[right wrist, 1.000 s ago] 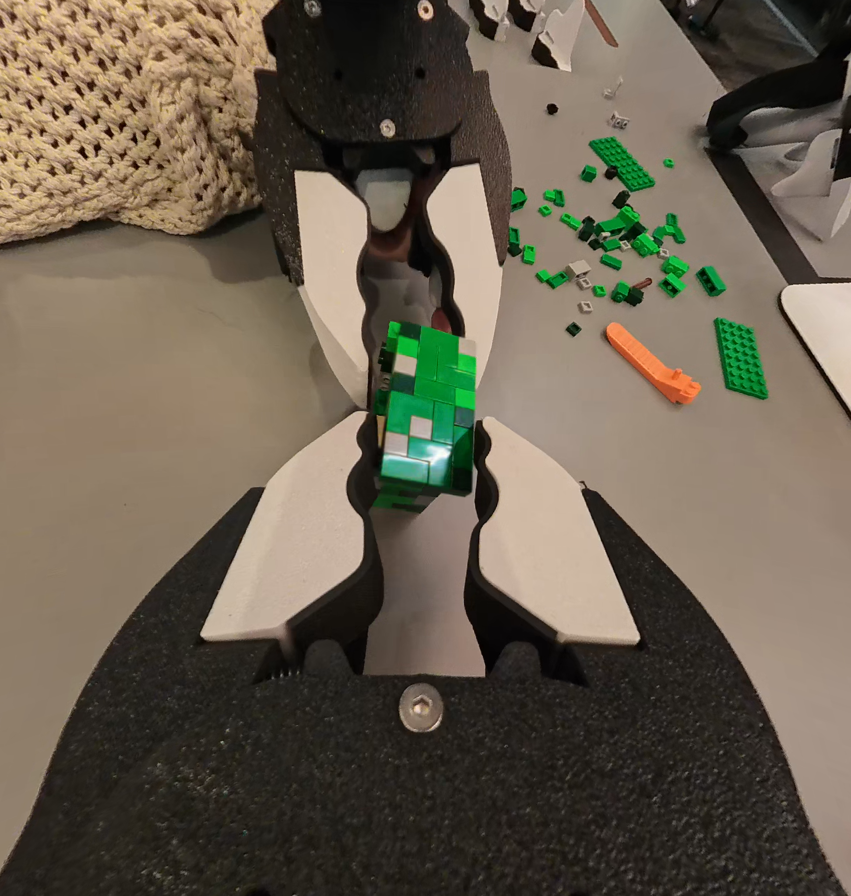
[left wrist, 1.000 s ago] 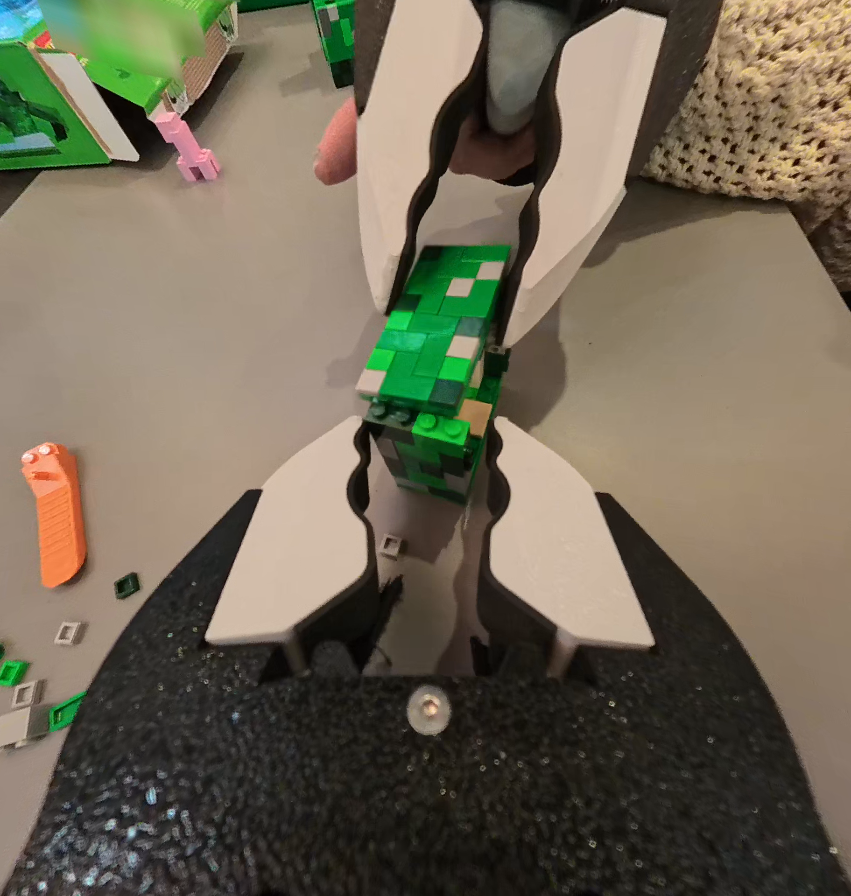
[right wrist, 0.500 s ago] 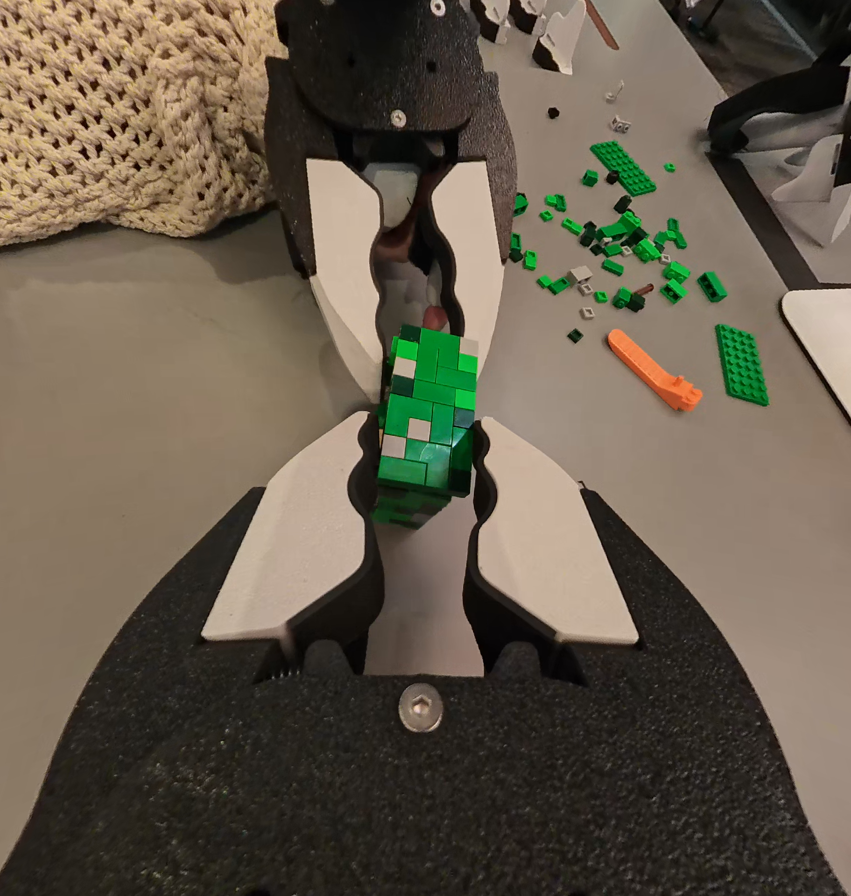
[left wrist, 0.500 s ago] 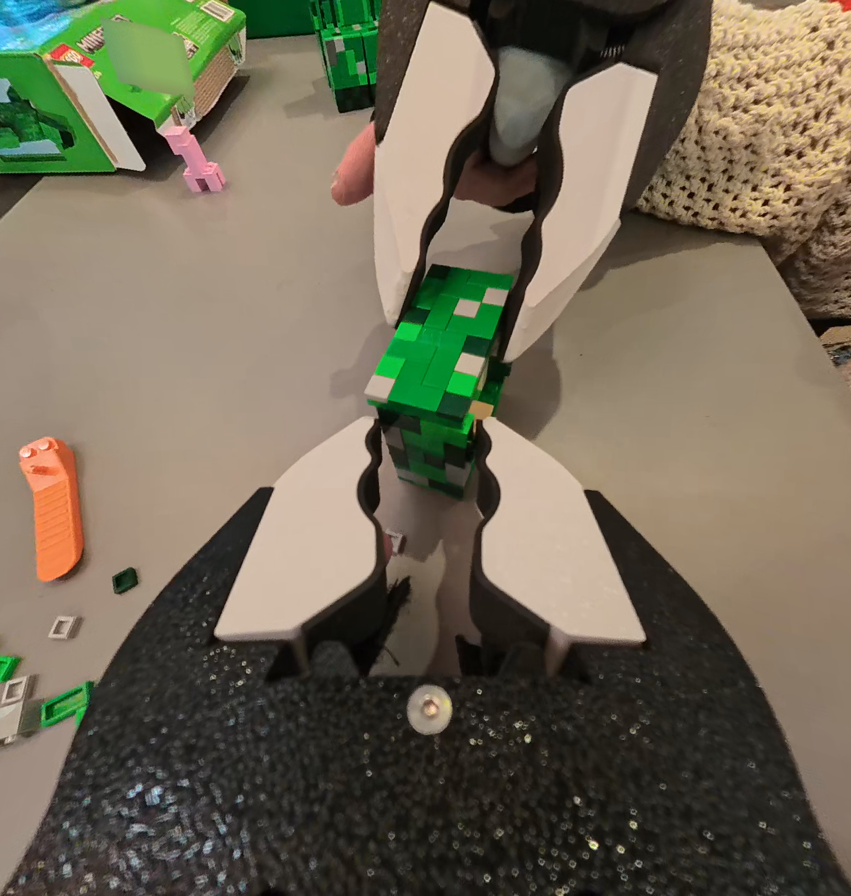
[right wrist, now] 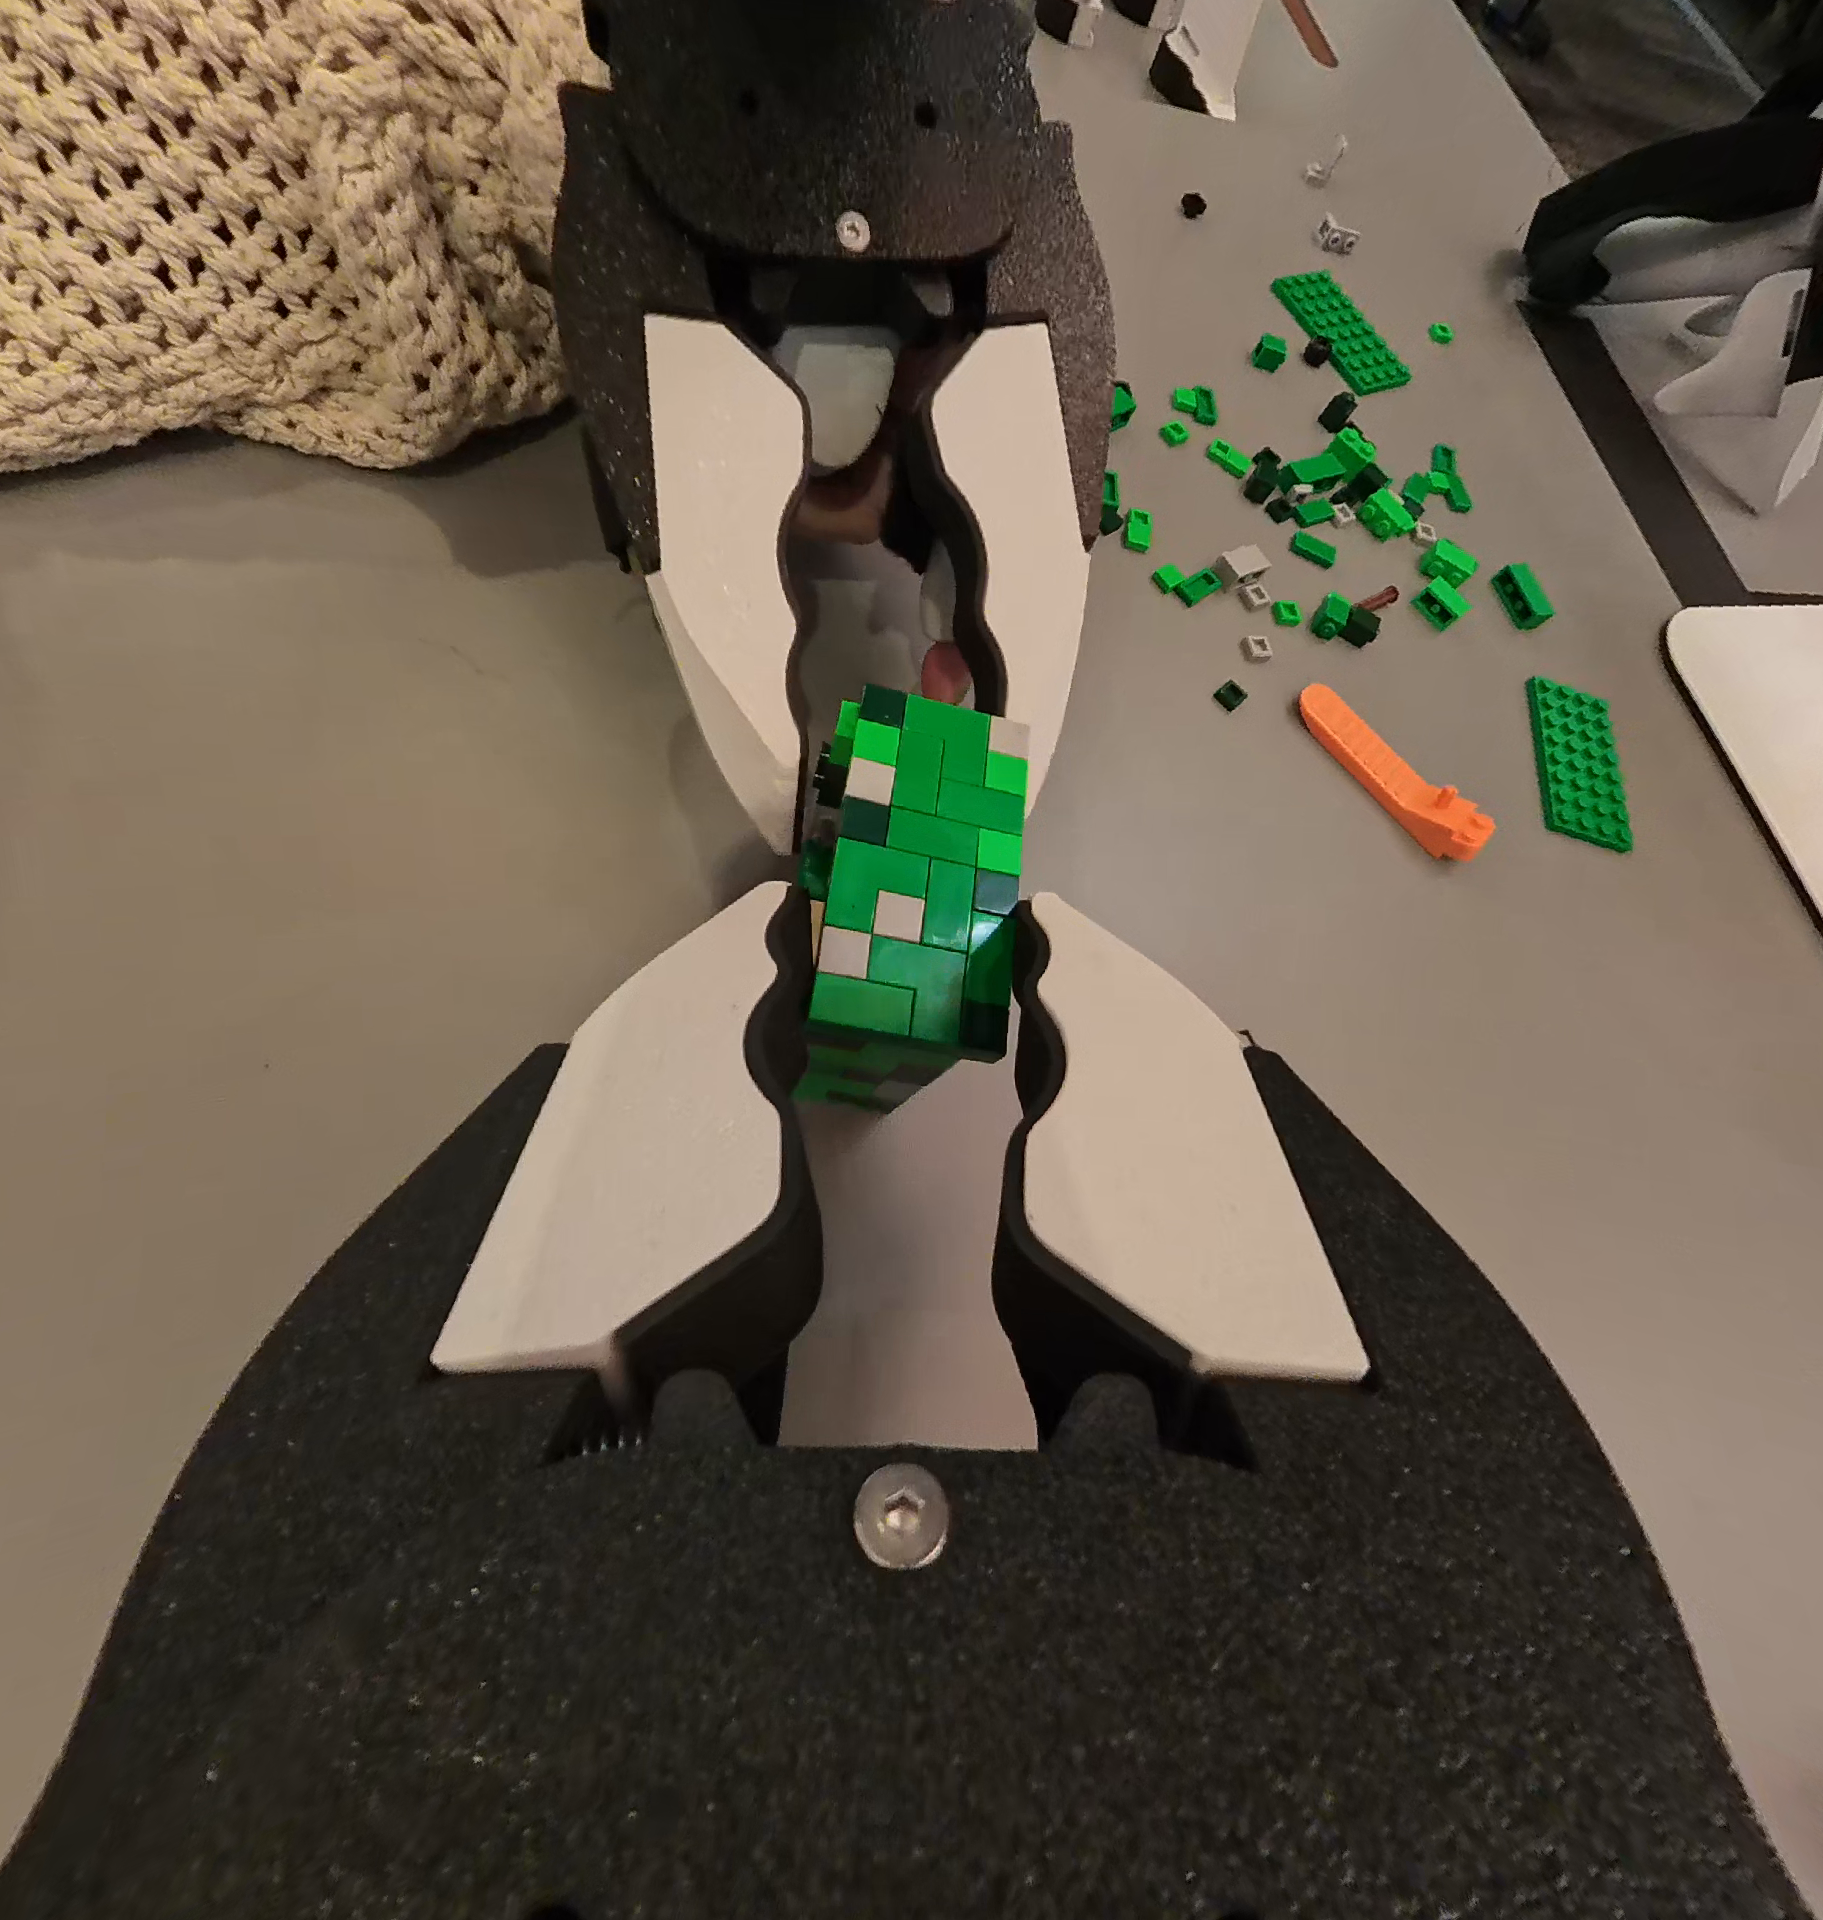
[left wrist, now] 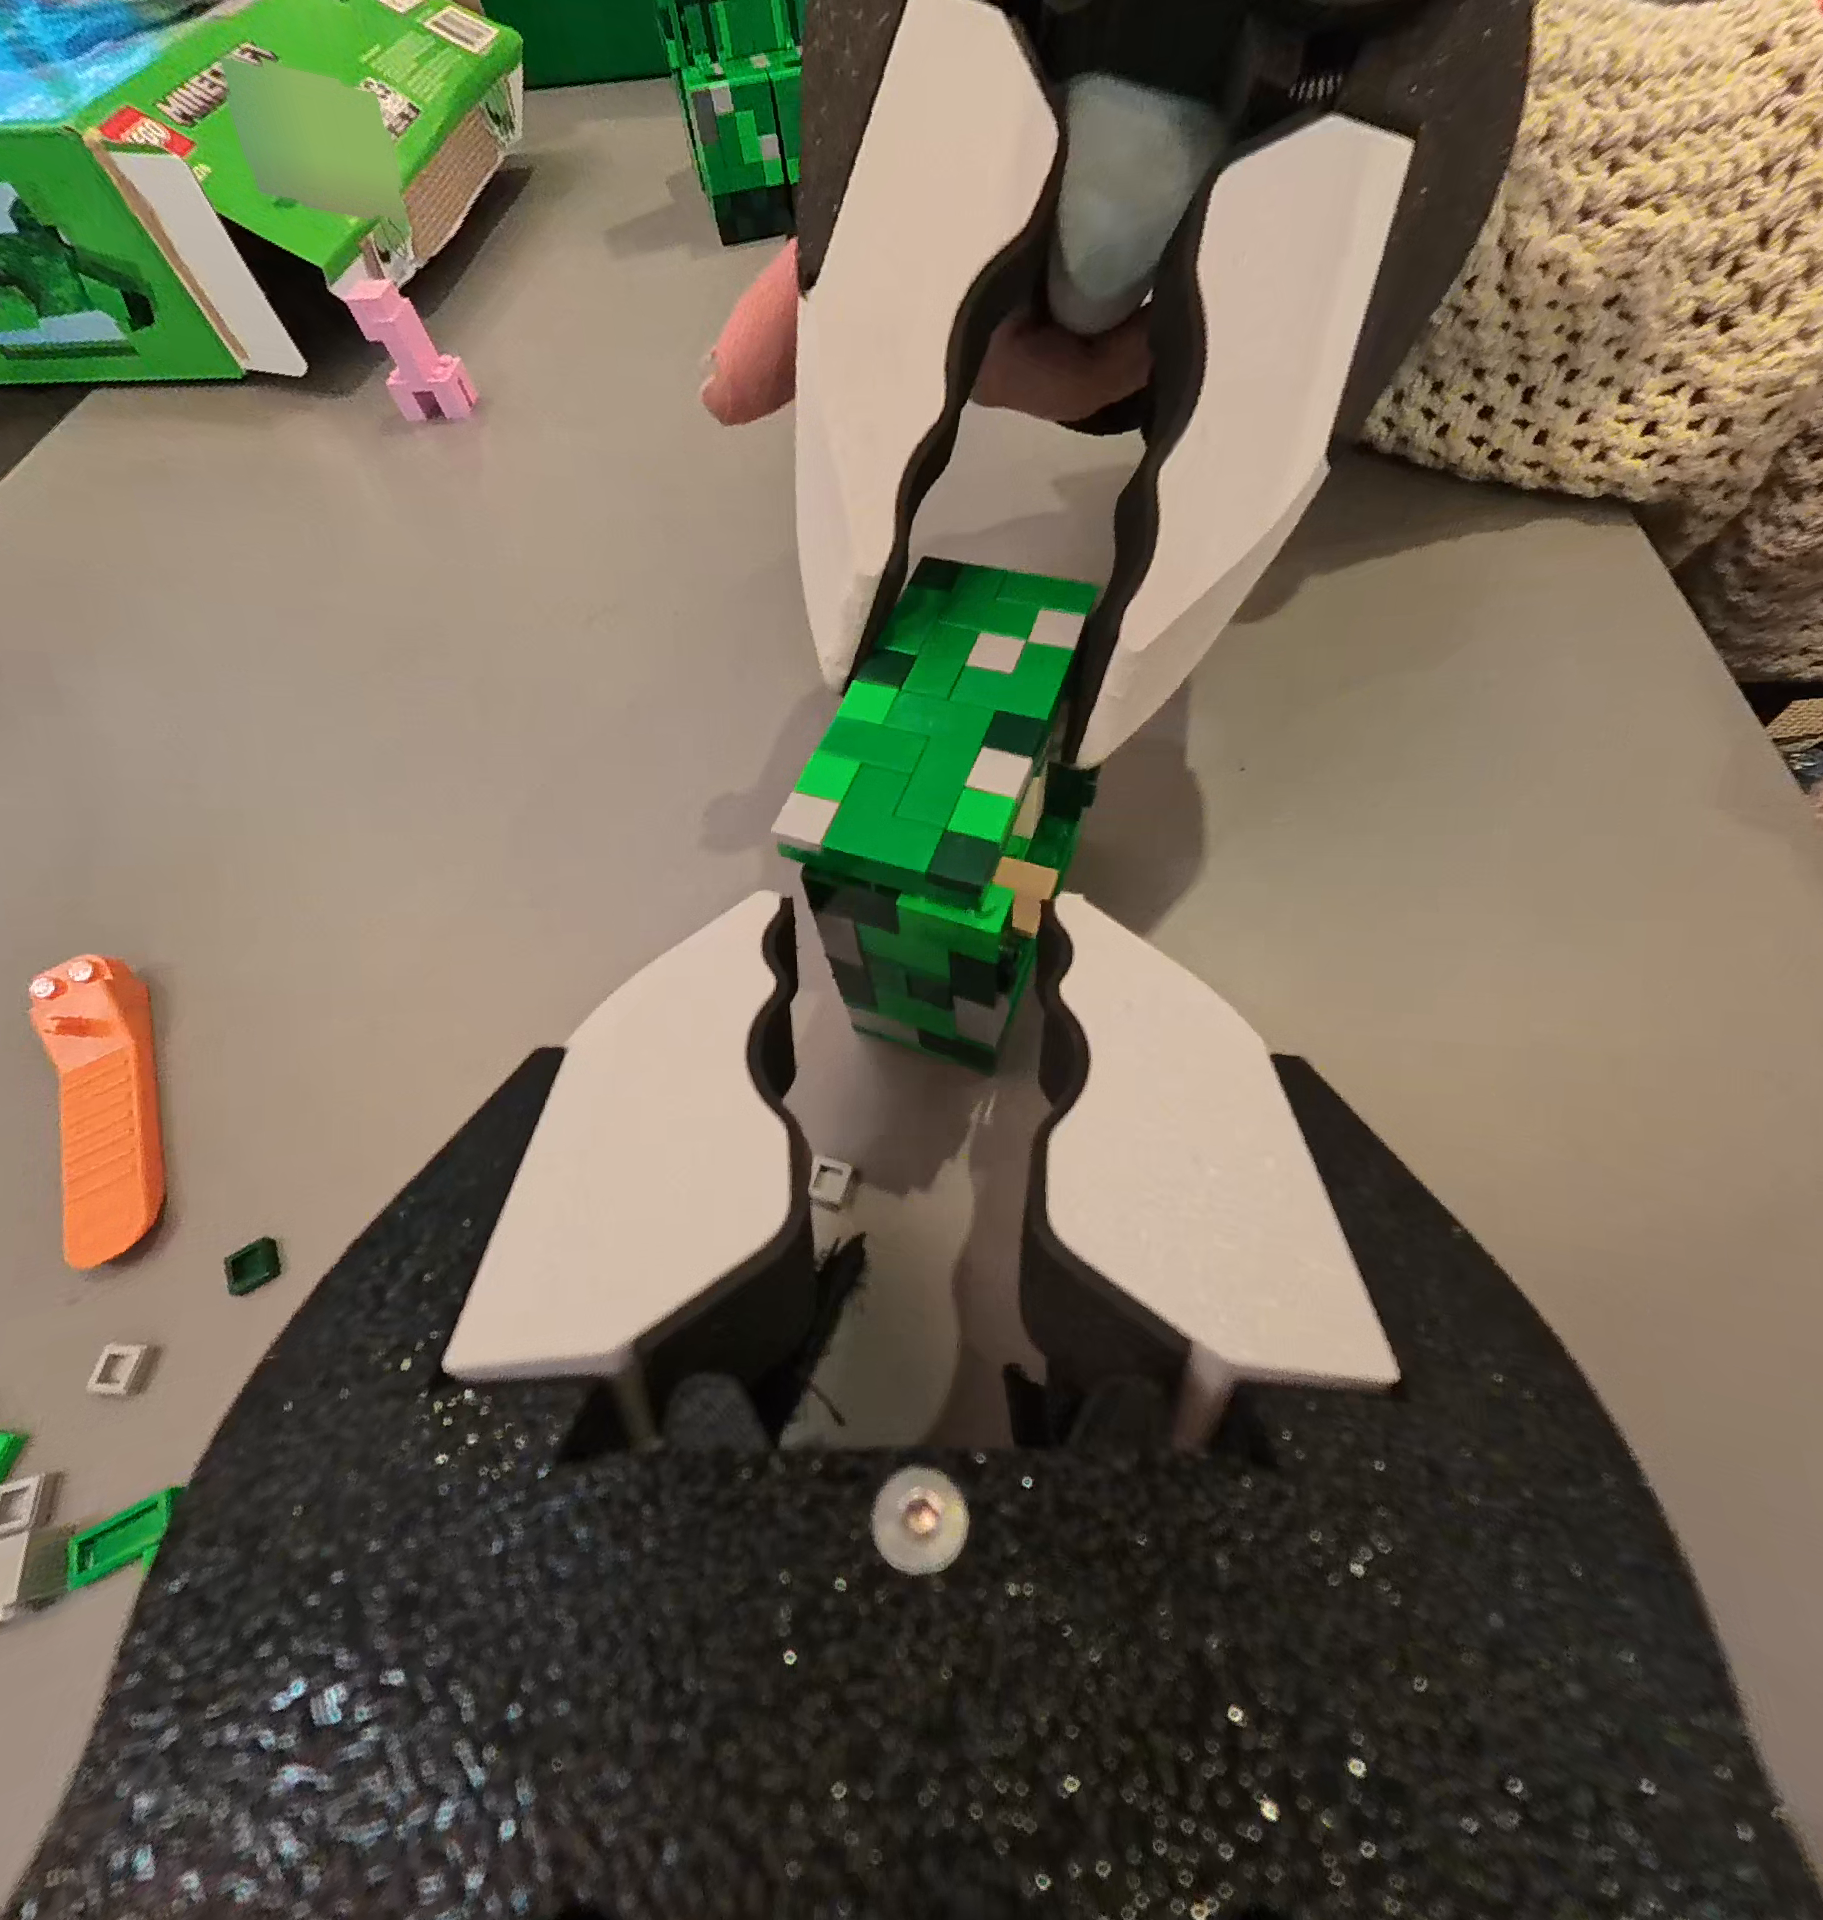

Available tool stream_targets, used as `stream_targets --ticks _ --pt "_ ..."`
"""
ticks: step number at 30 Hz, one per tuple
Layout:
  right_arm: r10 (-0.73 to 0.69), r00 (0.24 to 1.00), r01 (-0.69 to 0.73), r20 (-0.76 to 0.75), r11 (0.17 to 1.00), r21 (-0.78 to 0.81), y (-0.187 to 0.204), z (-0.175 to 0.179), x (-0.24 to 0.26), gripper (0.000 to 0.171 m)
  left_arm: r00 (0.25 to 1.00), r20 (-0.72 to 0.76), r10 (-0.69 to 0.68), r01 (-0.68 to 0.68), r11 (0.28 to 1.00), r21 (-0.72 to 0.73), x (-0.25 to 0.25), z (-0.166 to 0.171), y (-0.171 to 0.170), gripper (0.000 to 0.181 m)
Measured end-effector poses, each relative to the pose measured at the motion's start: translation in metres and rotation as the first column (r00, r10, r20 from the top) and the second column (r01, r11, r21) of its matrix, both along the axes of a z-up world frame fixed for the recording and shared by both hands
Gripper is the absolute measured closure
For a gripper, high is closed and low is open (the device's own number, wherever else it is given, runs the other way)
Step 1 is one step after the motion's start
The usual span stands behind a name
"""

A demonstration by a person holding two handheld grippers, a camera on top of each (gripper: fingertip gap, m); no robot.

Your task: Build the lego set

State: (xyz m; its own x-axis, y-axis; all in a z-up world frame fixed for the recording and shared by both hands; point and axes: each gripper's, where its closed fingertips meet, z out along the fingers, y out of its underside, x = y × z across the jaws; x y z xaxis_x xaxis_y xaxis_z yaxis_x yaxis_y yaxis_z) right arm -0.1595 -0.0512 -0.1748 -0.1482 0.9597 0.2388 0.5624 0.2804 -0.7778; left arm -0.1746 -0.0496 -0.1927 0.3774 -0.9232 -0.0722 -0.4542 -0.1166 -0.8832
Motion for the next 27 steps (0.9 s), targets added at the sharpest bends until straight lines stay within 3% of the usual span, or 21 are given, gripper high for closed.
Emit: stream_targets --ticks 11,21,27 --pt "0.003 1.000 -0.003 -0.015 1.000 0.011 -0.001 0.004 0.001 0.130 1.000 0.008 0.000 0.000 1.000 0.015 0.001 0.002 0.001 0.136" --pt "0.032 0.997 -0.032 -0.064 0.999 -0.003 -0.003 0.013 0.006 0.129 1.000 0.023 0.009 -0.009 1.000 0.007 0.003 0.003 -0.002 0.145" --pt "0.064 0.997 -0.064 -0.038 0.998 -0.007 -0.007 0.021 0.005 0.129 0.997 0.023 0.078 -0.078 0.997 0.007 0.009 0.003 -0.003 0.145"
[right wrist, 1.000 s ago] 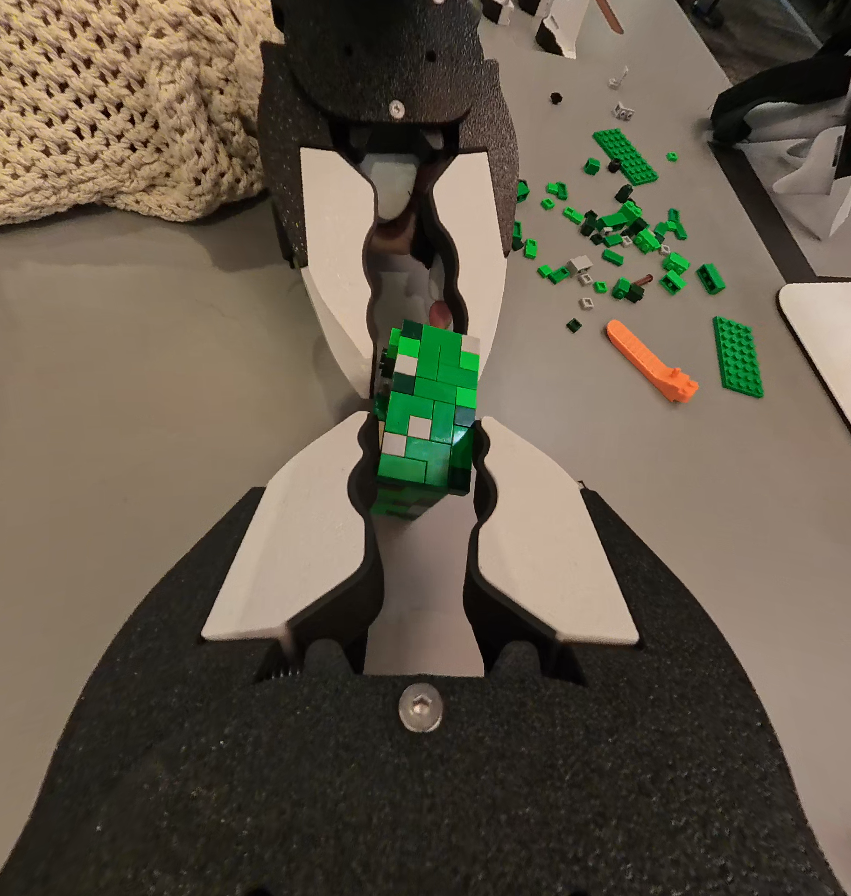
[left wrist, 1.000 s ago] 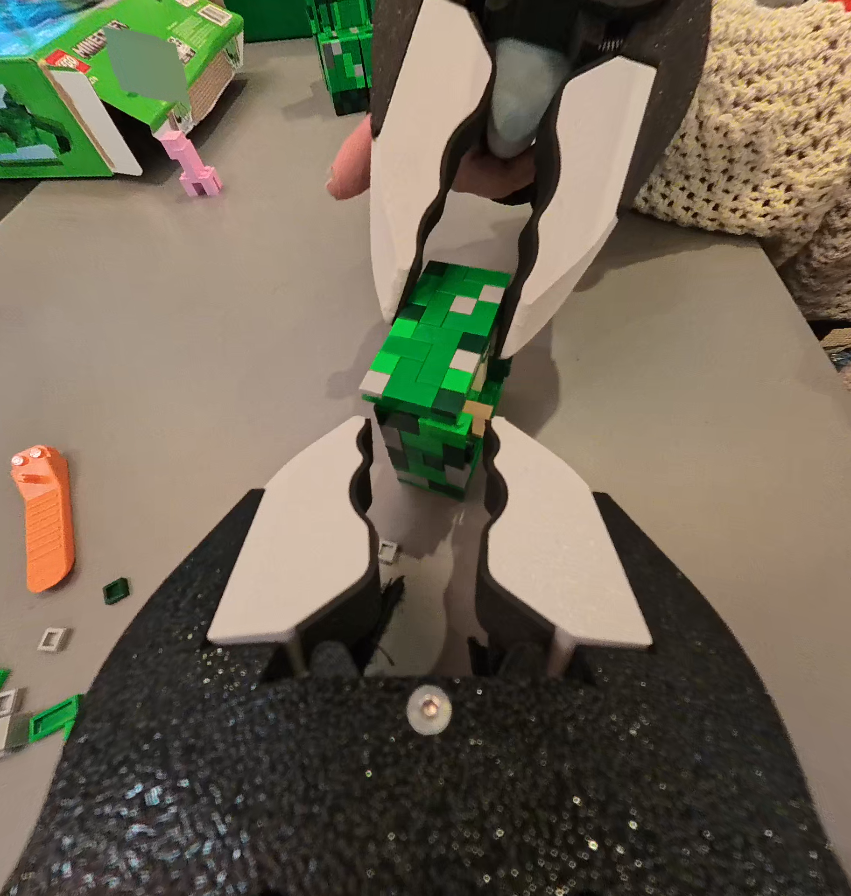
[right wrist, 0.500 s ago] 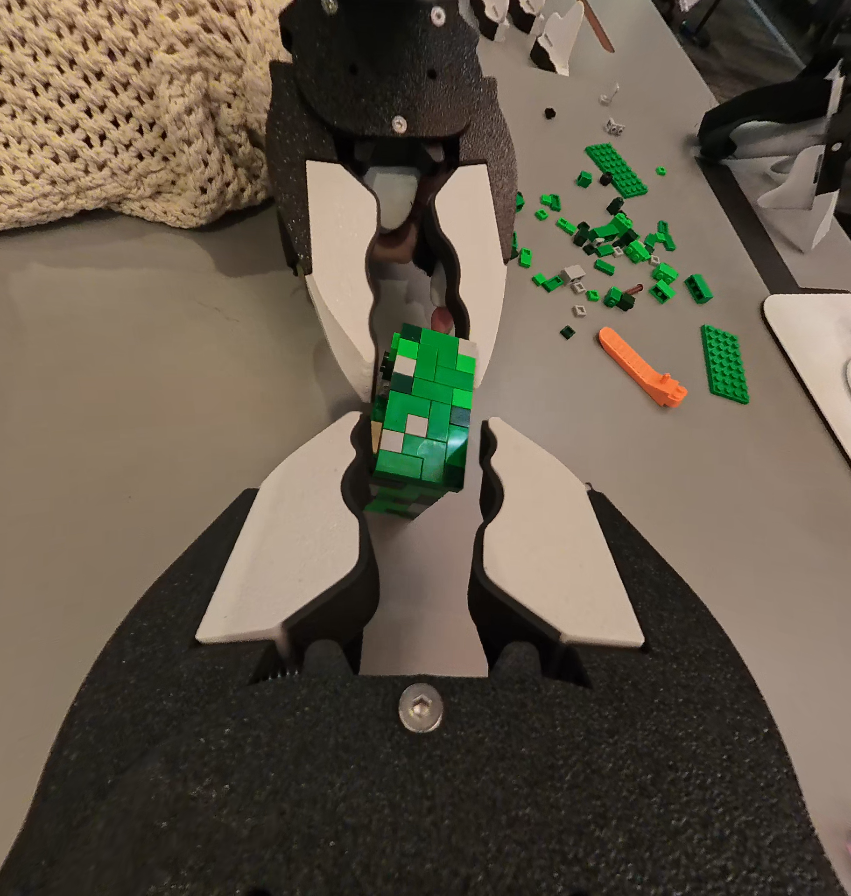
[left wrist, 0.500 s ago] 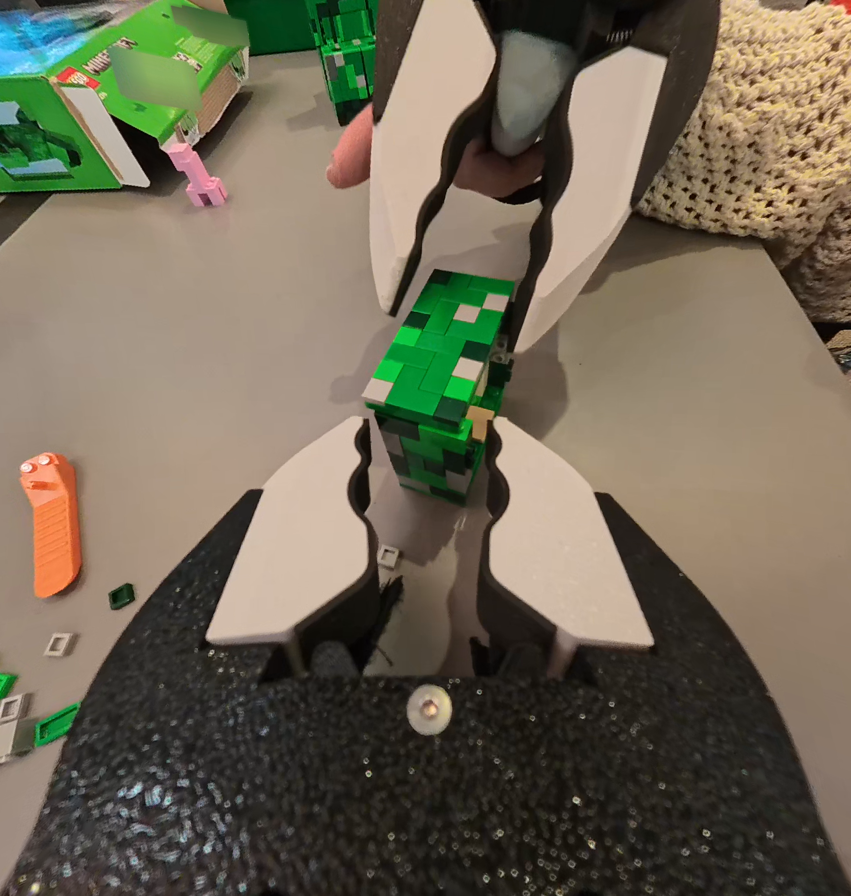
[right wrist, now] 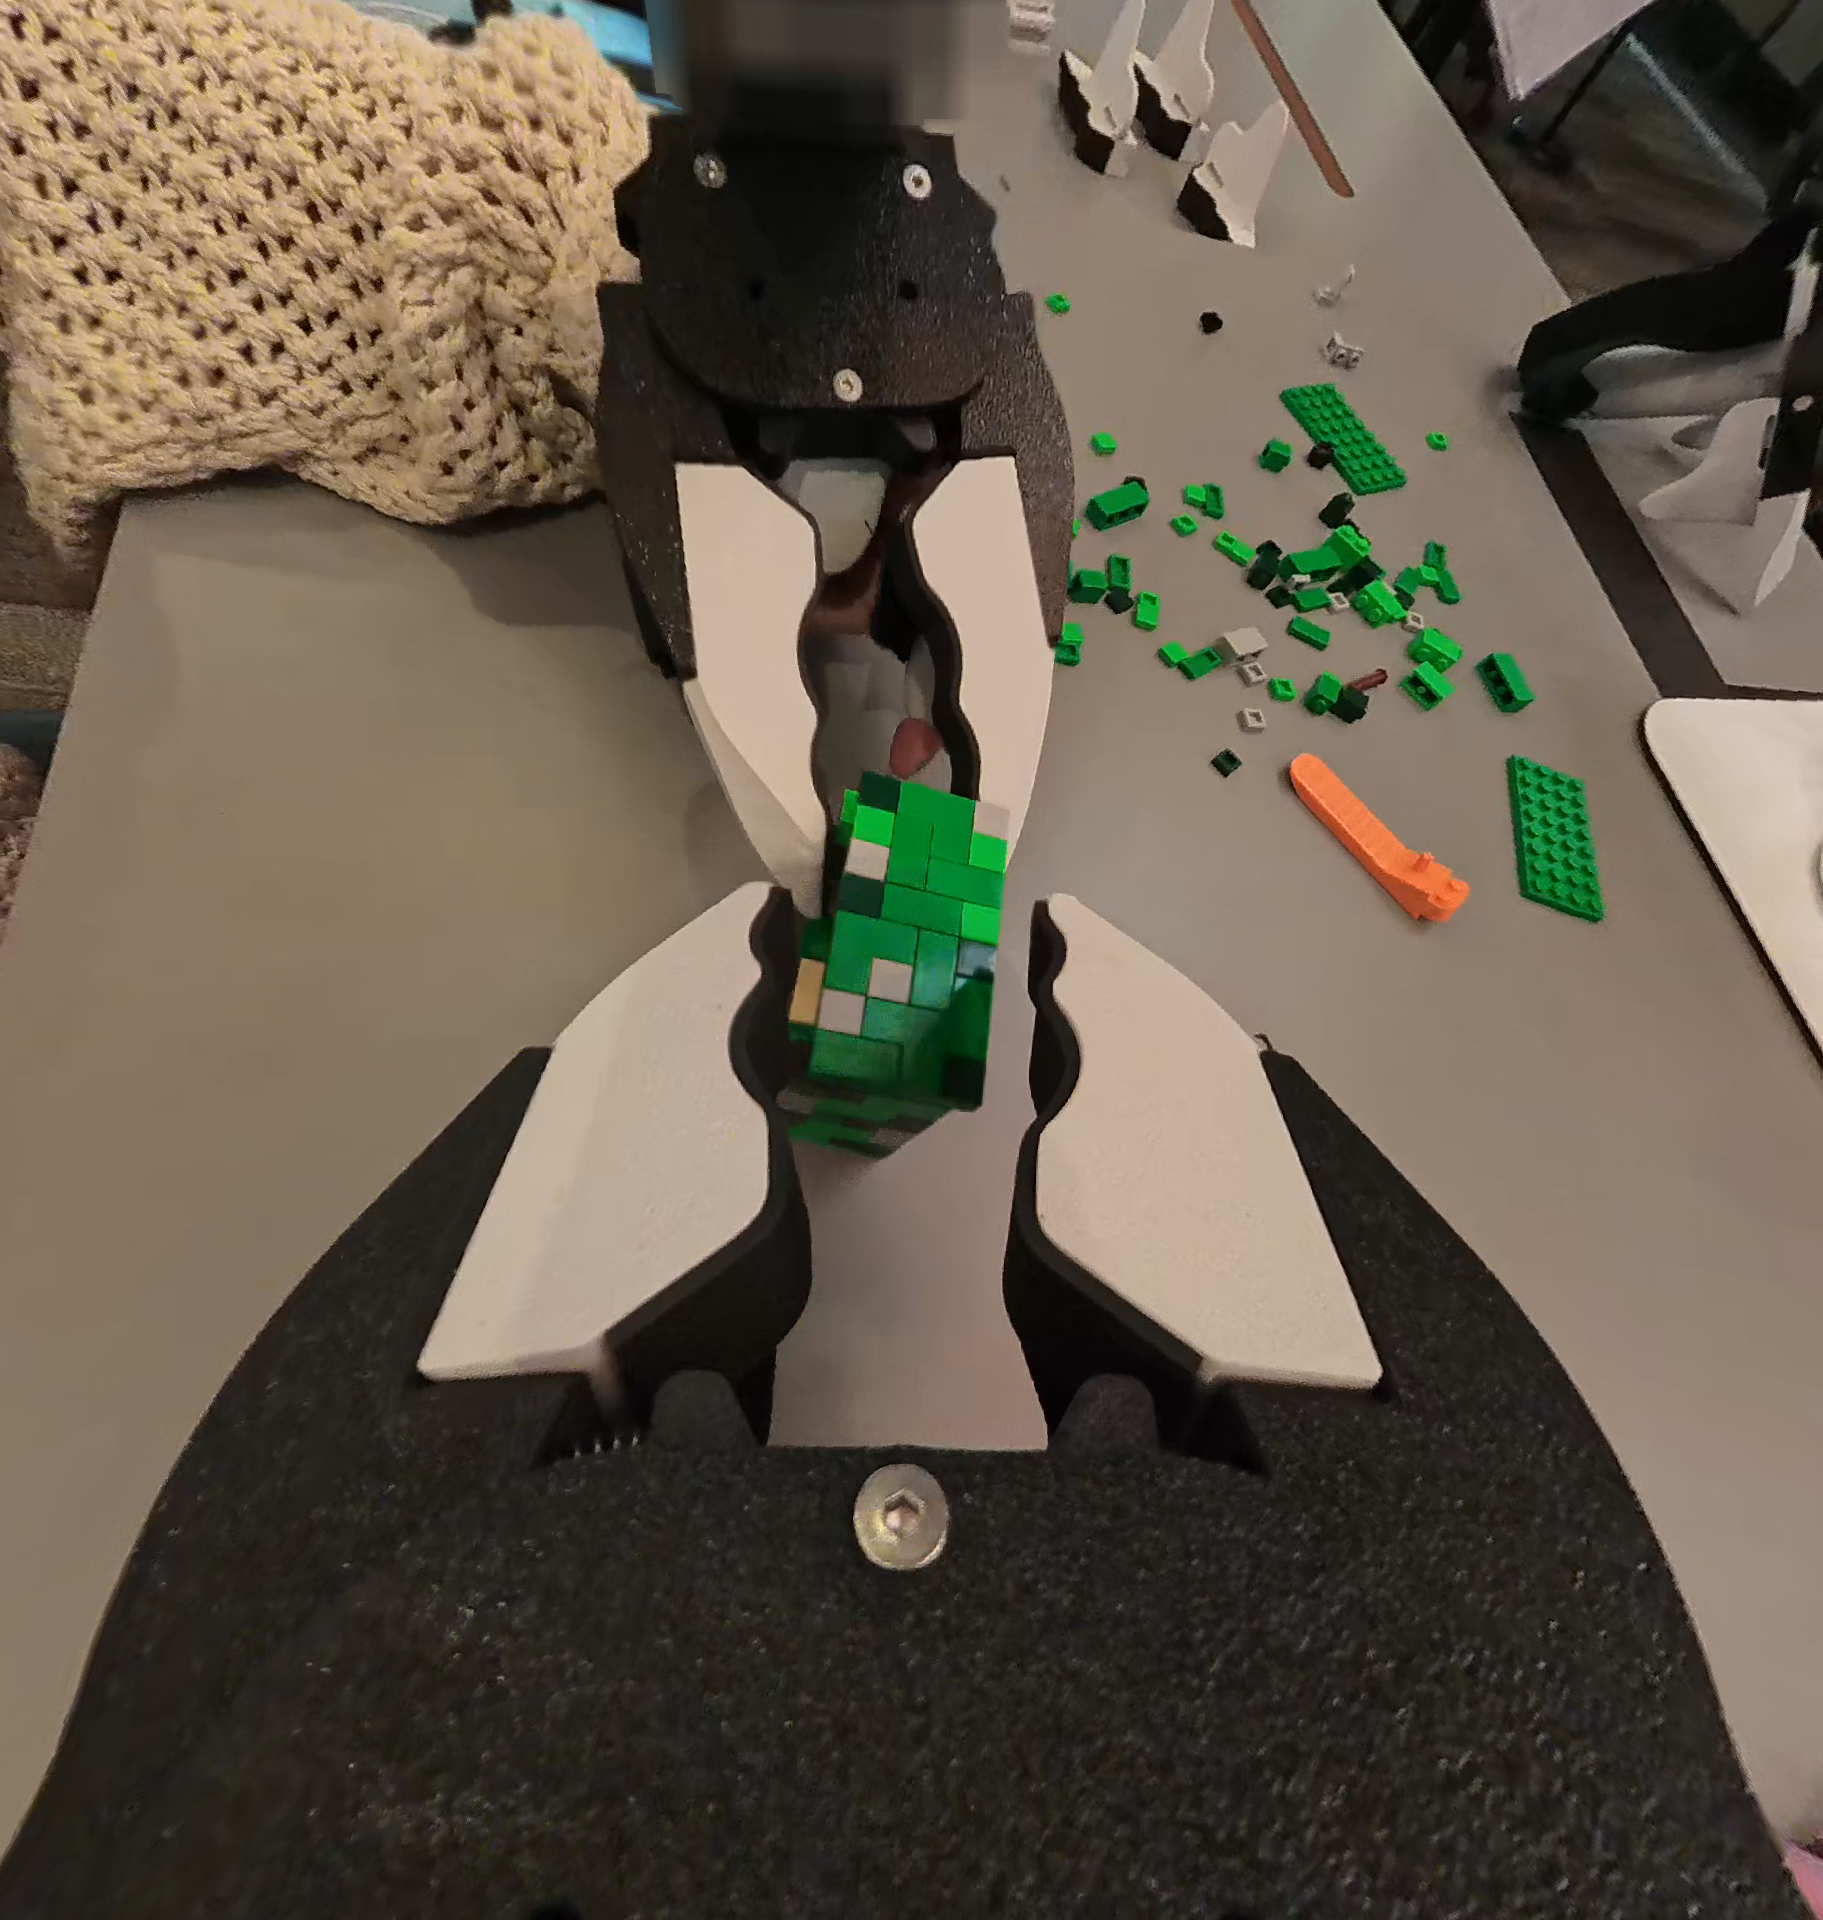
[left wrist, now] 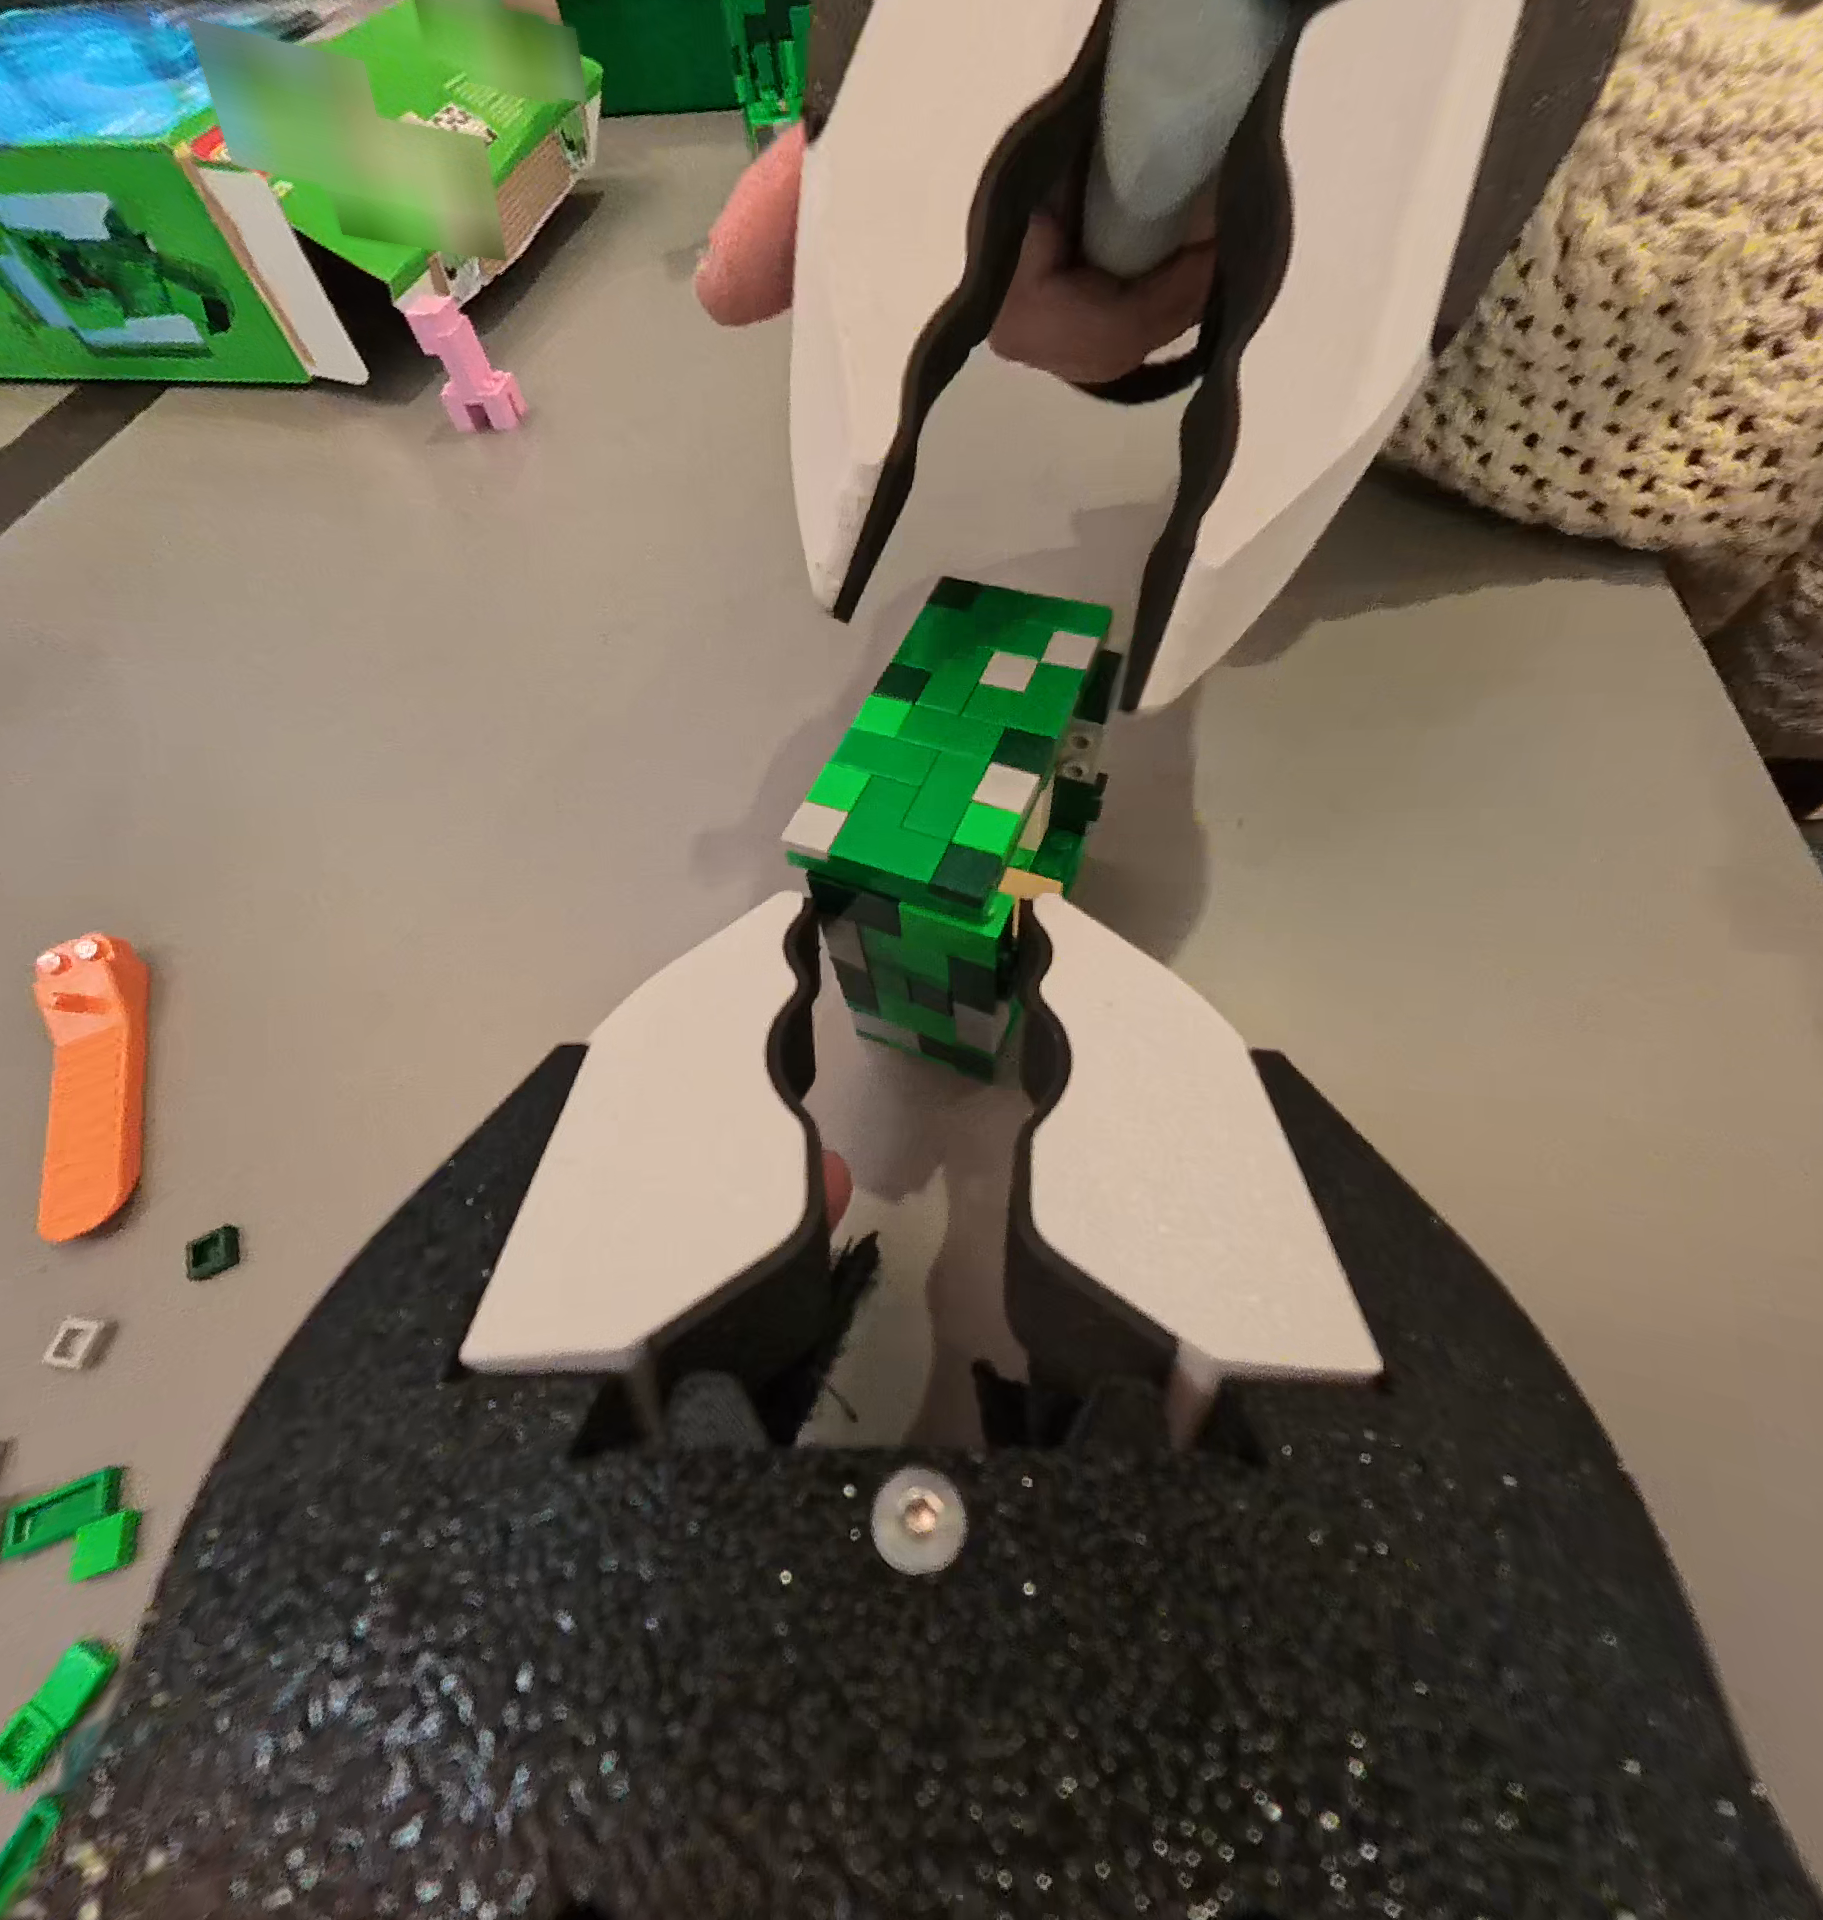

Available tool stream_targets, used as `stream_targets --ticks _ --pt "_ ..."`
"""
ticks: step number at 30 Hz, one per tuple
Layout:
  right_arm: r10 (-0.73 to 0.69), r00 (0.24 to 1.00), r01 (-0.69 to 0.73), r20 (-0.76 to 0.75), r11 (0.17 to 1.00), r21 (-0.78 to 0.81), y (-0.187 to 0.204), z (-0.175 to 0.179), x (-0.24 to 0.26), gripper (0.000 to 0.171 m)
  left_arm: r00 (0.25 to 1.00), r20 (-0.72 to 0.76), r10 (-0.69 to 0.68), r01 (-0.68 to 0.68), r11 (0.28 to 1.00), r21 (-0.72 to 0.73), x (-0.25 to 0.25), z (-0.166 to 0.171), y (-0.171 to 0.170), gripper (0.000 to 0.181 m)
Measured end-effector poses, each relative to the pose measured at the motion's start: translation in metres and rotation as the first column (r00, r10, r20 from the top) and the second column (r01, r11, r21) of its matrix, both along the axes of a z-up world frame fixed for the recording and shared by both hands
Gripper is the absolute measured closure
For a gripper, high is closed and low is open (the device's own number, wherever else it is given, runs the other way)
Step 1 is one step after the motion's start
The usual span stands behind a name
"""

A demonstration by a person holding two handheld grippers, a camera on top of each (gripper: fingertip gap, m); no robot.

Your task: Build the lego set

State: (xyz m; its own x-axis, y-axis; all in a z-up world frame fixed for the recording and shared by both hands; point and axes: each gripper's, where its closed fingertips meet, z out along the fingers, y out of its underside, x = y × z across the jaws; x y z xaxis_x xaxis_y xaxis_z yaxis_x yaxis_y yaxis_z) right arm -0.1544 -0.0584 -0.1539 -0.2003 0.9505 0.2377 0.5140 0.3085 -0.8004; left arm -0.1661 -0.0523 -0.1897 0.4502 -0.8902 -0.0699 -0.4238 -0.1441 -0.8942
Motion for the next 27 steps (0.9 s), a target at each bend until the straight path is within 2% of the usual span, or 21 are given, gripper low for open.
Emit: stream_targets --ticks 11,14,16,21,27 --pt "0.123 0.983 -0.124 0.138 0.992 -0.006 -0.005 0.006 -0.005 0.129 0.989 -0.008 0.149 -0.149 0.989 0.016 0.003 0.000 -0.005 0.144" --pt "0.147 0.975 -0.148 0.164 0.989 -0.010 -0.006 0.007 -0.005 0.129 0.994 -0.017 0.108 -0.107 0.994 0.023 0.006 -0.001 -0.010 0.112" --pt "0.160 0.971 -0.161 0.175 0.987 -0.008 -0.006 0.008 -0.005 0.129 0.996 -0.024 0.089 -0.089 0.996 0.004 0.006 -0.003 -0.010 0.103" --pt "0.192 0.957 -0.195 0.216 0.981 -0.010 -0.012 0.005 -0.008 0.129 0.983 -0.179 0.044 -0.044 0.999 0.009 -0.002 -0.023 -0.003 0.110" --pt "0.159 0.958 -0.167 0.238 0.986 0.015 -0.008 0.000 -0.014 0.127 0.973 -0.229 -0.038 0.029 0.999 -0.042 0.003 -0.033 -0.002 0.122"
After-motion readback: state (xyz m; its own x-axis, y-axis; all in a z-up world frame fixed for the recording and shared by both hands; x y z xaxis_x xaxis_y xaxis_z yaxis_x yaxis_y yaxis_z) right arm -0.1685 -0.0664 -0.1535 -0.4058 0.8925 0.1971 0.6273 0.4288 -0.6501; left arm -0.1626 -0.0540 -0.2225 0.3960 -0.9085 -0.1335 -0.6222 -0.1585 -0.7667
